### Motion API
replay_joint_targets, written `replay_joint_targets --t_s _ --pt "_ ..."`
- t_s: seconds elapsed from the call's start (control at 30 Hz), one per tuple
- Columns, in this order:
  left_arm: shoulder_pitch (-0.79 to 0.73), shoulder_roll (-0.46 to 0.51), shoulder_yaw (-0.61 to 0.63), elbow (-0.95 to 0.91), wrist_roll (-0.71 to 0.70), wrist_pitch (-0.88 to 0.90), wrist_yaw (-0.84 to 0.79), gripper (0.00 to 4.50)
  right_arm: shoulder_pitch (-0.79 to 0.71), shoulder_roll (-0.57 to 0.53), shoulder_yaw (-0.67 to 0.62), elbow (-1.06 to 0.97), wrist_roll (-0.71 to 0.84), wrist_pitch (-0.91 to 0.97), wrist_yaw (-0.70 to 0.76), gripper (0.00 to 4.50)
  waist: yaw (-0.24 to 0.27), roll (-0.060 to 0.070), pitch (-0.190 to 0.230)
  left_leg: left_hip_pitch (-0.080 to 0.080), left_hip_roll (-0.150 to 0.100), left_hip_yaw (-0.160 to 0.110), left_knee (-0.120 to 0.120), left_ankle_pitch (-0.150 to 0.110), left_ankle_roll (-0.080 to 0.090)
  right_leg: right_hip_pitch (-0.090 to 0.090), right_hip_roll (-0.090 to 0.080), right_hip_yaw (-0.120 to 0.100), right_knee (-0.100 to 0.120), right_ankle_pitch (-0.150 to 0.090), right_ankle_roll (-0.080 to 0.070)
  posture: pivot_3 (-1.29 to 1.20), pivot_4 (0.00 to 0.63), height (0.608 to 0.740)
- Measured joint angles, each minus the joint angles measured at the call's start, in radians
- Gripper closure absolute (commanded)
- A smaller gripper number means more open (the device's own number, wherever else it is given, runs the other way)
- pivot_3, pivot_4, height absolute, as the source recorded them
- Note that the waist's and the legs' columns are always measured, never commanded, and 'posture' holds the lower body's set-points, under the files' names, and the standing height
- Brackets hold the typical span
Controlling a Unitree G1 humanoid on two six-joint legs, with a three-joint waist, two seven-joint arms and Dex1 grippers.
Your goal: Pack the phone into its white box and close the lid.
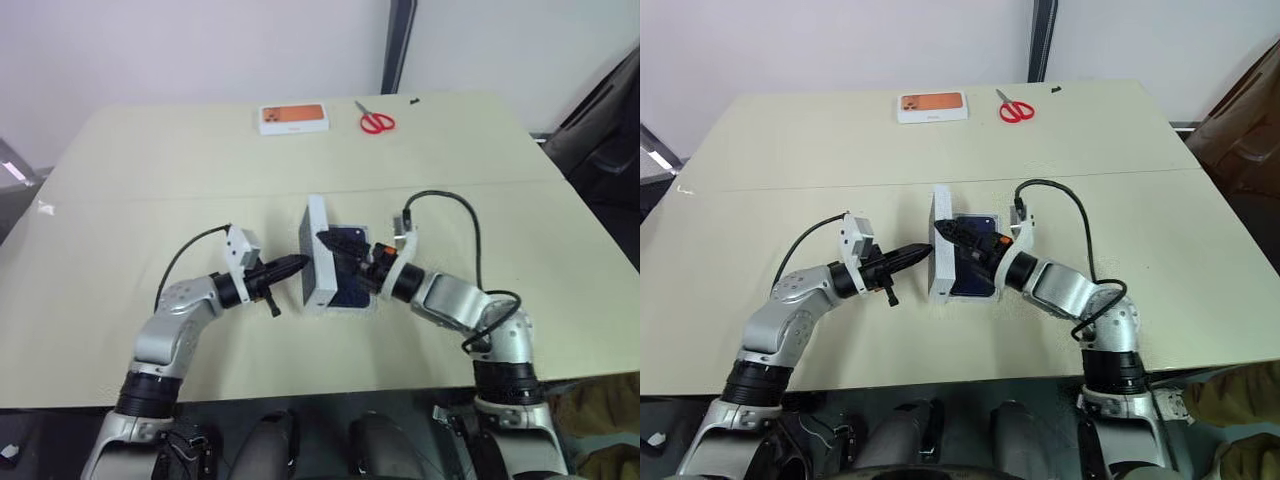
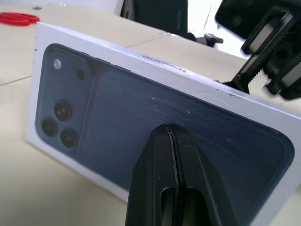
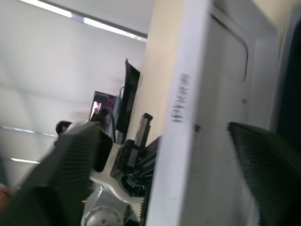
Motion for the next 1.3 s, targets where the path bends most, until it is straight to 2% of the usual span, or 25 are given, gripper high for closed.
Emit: replay_joint_targets --t_s 0.17,0.27,0.43,0.57,0.67,0.87,0.9,1.1,1.3 --pt "-0.029 -0.043 -0.029 0.013 0.008 -0.001 0.012 4.5 -0.017 -0.189 -0.015 0.006 -0.289 -0.077 0.186 0.05 0.013 0.0 0.0 0.0 0.0 0.001 0.0 0.0 0.0 0.0 0.0 0.0 0.0 0.0 0.0 0.0 0.15 0.734" --pt "-0.034 -0.052 -0.045 0.015 0.017 -0.001 0.014 4.5 -0.023 -0.272 0.038 -0.001 -0.512 -0.161 0.308 0.05 0.014 0.0 0.0 0.0 0.0 0.001 0.0 0.0 0.0 0.0 0.001 0.0 0.0 0.0 0.0 0.0 0.15 0.734" --pt "-0.034 -0.01 -0.04 0.015 0.028 0.005 0.021 4.5 -0.013 -0.304 0.198 -0.016 -0.842 -0.31 0.444 0.05 0.015 0.0 0.0 0.0 0.001 0.001 0.0 0.0 0.0 0.0 0.001 0.0 0.0 0.0 0.0 0.0 0.15 0.734" --pt "-0.041 0.046 0.02 0.02 0.026 0.05 0.055 4.5 -0.01 -0.309 0.271 -0.026 -1.012 -0.384 0.515 0.05 0.02 0.0 0.0 0.0 0.0 0.001 0.001 0.0 0.0 0.0 0.0 0.0 0.0 0.0 0.0 0.0 0.15 0.734" --pt "-0.043 0.072 0.044 0.056 0.04 0.062 0.092 4.5 -0.01 -0.301 0.292 -0.02 -1.107 -0.425 0.544 0.88 0.023 0.0 0.0 0.0 0.0 0.001 0.001 0.0 0.0 0.0 0.0 0.0 0.0 0.0 0.0 0.0 0.15 0.734" --pt "-0.041 0.049 0.012 0.09 0.071 0.12 0.123 4.5 -0.014 -0.244 0.254 0.028 -1.179 -0.441 0.57 4.07 0.023 -0.001 0.0 0.0 0.0 0.0 0.001 0.0 0.0 0.0 0.0 0.0 0.0 0.0 0.0 0.0 0.15 0.734" --pt "-0.041 0.037 -0.001 0.09 0.072 0.128 0.126 4.5 -0.016 -0.235 0.246 0.033 -1.183 -0.44 0.57 4.47 0.023 -0.001 0.0 0.0 0.0 0.0 0.001 0.0 0.0 0.0 0.0 0.0 0.0 0.0 0.0 0.0 0.15 0.734" --pt "-0.056 -0.022 -0.033 0.09 0.074 0.159 0.152 4.5 -0.019 -0.258 0.26 0.04 -1.307 -0.463 0.608 4.47 0.023 -0.001 0.0 0.0 0.0 0.0 0.001 0.0 -0.001 0.0 0.0 0.0 0.0 0.0 0.0 0.0 0.15 0.734" --pt "-0.08 -0.051 -0.035 0.091 0.086 0.158 0.173 4.5 0.005 -0.255 0.293 0.023 -1.349 -0.451 0.682 4.47 0.022 -0.001 0.0 0.0 0.0 0.0 0.001 0.001 -0.001 0.0 0.0 0.0 0.0 0.0 0.0 0.0 0.15 0.734"
